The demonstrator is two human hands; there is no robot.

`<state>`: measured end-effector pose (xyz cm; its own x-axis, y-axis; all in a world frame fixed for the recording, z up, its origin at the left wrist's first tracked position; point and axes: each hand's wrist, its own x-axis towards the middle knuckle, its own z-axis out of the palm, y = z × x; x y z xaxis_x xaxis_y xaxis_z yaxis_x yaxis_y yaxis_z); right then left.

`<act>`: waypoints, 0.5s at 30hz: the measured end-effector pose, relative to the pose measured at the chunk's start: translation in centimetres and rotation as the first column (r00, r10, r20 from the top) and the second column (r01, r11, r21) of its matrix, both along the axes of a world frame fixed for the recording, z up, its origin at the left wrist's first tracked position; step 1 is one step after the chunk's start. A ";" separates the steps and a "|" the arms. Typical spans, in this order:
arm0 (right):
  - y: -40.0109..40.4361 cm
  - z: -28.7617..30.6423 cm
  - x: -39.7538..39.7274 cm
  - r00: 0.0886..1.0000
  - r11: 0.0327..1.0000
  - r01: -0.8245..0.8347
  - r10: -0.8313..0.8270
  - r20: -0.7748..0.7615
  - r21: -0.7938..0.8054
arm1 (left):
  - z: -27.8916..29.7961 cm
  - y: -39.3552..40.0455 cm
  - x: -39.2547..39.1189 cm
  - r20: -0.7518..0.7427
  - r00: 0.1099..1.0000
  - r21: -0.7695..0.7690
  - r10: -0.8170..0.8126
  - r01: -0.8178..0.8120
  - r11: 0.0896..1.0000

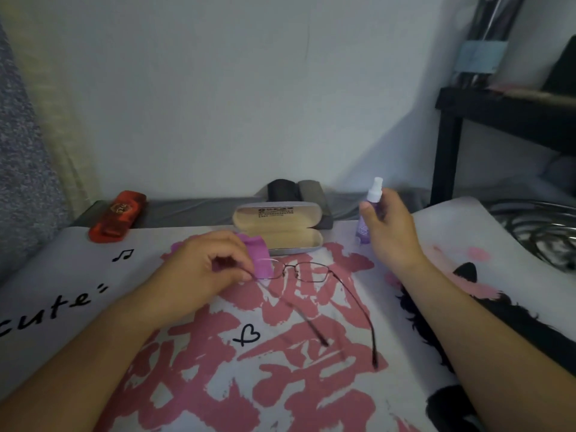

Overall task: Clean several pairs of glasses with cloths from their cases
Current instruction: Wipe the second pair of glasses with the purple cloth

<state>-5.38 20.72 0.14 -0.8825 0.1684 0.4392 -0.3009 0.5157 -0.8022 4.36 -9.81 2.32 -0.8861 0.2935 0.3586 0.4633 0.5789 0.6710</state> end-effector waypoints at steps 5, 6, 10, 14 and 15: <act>0.4 1.8 1.3 0.994 0.964 -0.099 0.082 -0.079 -0.245 | 0.3 0.6 -0.2 0.055 0.989 0.437 0.140 -0.150 0.887; 0.3 2.4 1.9 0.989 0.940 -0.140 0.117 -0.091 -0.313 | 0.3 0.5 -0.4 0.053 0.983 0.476 0.173 -0.178 0.861; -1.1 3.4 3.5 0.978 0.863 -0.206 0.192 -0.077 -0.461 | 0.0 0.1 -0.9 -0.073 0.929 0.577 0.363 -0.258 0.775; -2.8 3.7 4.8 0.965 0.824 -0.238 0.263 -0.026 -0.515 | -0.1 0.0 -0.9 -0.219 0.831 0.619 0.512 -0.288 0.731; -3.2 3.8 5.2 0.953 0.802 -0.258 0.303 -0.006 -0.538 | -0.1 0.1 -0.8 -0.244 0.814 0.617 0.526 -0.288 0.732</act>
